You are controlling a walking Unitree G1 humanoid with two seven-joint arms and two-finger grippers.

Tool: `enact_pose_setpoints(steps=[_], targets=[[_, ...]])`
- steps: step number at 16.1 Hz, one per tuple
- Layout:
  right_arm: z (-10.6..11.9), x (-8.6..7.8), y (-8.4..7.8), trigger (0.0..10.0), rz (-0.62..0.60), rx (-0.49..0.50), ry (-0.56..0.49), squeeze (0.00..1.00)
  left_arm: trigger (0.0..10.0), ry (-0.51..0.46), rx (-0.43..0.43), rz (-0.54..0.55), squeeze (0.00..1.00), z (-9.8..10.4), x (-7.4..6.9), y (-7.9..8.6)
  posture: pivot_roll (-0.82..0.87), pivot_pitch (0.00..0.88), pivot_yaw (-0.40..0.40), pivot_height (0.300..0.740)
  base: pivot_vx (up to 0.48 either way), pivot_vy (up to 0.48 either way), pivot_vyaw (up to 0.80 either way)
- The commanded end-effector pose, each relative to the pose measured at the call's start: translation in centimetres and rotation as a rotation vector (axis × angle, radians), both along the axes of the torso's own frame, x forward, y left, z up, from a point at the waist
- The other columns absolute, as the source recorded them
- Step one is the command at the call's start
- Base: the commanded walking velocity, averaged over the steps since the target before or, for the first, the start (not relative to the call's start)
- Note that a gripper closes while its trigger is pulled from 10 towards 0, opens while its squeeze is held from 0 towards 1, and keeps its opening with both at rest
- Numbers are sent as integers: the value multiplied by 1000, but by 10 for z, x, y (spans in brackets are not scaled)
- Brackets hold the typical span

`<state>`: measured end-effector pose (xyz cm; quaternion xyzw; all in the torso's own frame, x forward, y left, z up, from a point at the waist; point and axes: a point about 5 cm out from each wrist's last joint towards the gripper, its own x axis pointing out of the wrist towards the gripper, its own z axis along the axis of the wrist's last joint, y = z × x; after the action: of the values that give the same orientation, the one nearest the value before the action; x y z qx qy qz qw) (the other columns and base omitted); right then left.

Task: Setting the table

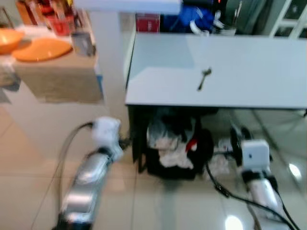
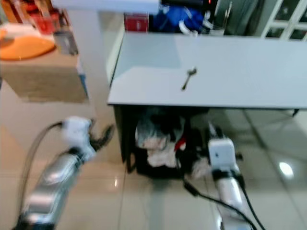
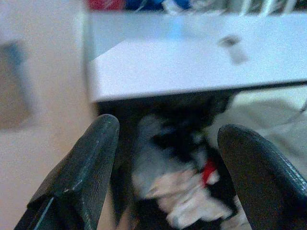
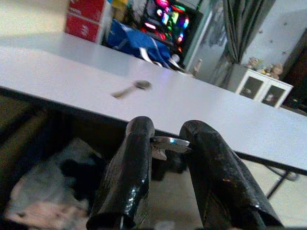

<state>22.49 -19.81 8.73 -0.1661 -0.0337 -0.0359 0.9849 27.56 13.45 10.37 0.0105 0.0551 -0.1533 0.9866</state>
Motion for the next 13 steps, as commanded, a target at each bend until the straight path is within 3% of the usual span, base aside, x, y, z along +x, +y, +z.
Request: enact_pose_setpoints(steps=[1, 10, 13], targets=[[5, 5, 5, 0, 25, 7, -38, 0, 10000, -7, 31, 40, 0, 2, 4, 10, 6, 0, -2, 740, 0, -469, 0], [8, 6, 5, 0, 14, 6, -61, 0, 10000, -4, 65, 63, 0, -1, 10, 13, -6, 0, 14, 740, 0, -466, 0], [11, 6, 6, 0, 14, 3, -69, 0, 10000, -20, 55, 50, 0, 2, 11, 9, -8, 0, 15, 740, 0, 0, 0]])
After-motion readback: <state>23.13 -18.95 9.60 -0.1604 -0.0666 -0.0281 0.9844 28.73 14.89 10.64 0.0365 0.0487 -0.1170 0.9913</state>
